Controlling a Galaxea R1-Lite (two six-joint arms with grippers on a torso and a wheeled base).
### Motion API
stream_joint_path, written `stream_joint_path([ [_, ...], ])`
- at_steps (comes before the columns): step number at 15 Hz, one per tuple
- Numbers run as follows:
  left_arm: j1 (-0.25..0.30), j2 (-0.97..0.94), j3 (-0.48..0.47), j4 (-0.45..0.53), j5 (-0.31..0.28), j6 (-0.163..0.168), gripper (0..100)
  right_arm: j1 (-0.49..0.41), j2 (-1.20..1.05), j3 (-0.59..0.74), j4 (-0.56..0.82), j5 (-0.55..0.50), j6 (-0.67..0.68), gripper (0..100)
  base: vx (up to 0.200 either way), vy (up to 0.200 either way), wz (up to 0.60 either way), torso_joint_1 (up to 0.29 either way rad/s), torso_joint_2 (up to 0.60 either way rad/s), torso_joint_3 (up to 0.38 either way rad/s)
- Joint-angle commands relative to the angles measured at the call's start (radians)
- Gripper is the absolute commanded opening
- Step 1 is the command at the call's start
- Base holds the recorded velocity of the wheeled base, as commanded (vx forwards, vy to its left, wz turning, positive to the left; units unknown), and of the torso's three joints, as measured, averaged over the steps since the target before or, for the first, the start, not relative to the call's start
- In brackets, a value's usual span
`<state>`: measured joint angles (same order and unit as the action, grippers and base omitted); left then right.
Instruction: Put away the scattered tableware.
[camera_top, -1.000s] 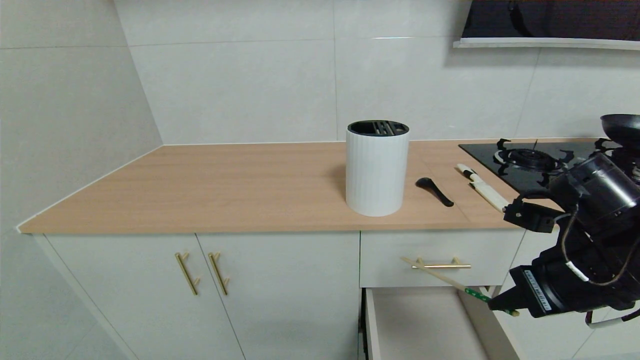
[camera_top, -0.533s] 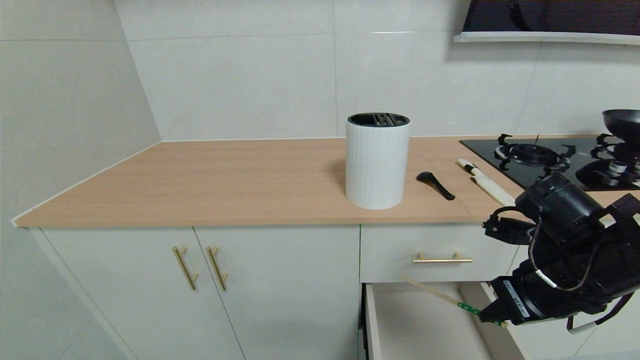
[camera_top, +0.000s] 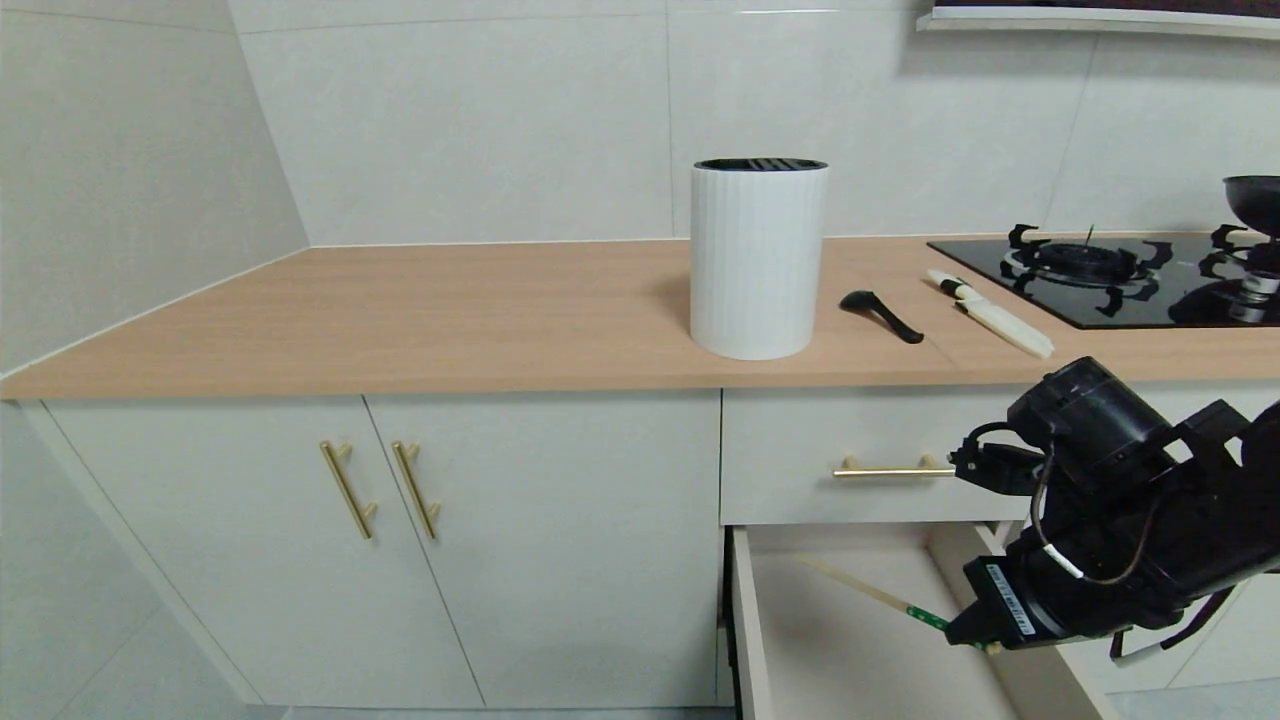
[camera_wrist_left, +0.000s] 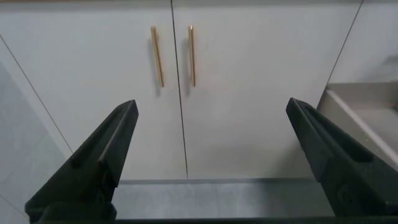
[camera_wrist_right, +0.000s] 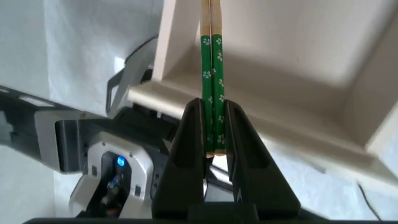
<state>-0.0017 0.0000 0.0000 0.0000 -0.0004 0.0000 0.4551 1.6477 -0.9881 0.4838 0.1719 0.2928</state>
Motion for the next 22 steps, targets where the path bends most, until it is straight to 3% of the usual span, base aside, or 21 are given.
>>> stream_joint_path([
  [1, 0.0, 0.002, 0.0, 0.0, 0.0, 0.0, 100, 0.0, 0.017, 0.014, -0.019, -0.012, 0.0, 0, 0.0, 0.0, 0.0, -0.159, 0.46, 0.305],
  [7, 0.0, 0.0, 0.0, 0.0, -0.001, 0.0, 100, 0.0, 0.026, 0.017, -0.024, -0.017, 0.002, 0, 0.0, 0.0, 0.0, -0.123, 0.45, 0.329],
  [11, 0.0, 0.002, 0.0, 0.0, 0.0, 0.0, 100, 0.0, 0.027, 0.02, -0.037, -0.017, 0.002, 0, 0.0, 0.0, 0.0, -0.024, 0.12, 0.088],
  [14, 0.0, 0.0, 0.0, 0.0, 0.0, 0.0, 100, -0.01, 0.089, 0.035, -0.136, -0.02, 0.006, 0, 0.0, 0.0, 0.0, 0.0, 0.0, 0.0],
  [17, 0.0, 0.002, 0.0, 0.0, 0.0, 0.0, 100, -0.013, 0.207, 0.091, -0.338, -0.083, 0.011, 0, 0.0, 0.0, 0.0, 0.0, 0.0, 0.0],
  [22, 0.0, 0.0, 0.0, 0.0, 0.0, 0.0, 100, -0.012, 0.412, 0.075, -0.528, -0.169, 0.129, 0, 0.0, 0.0, 0.0, 0.0, 0.0, 0.0],
])
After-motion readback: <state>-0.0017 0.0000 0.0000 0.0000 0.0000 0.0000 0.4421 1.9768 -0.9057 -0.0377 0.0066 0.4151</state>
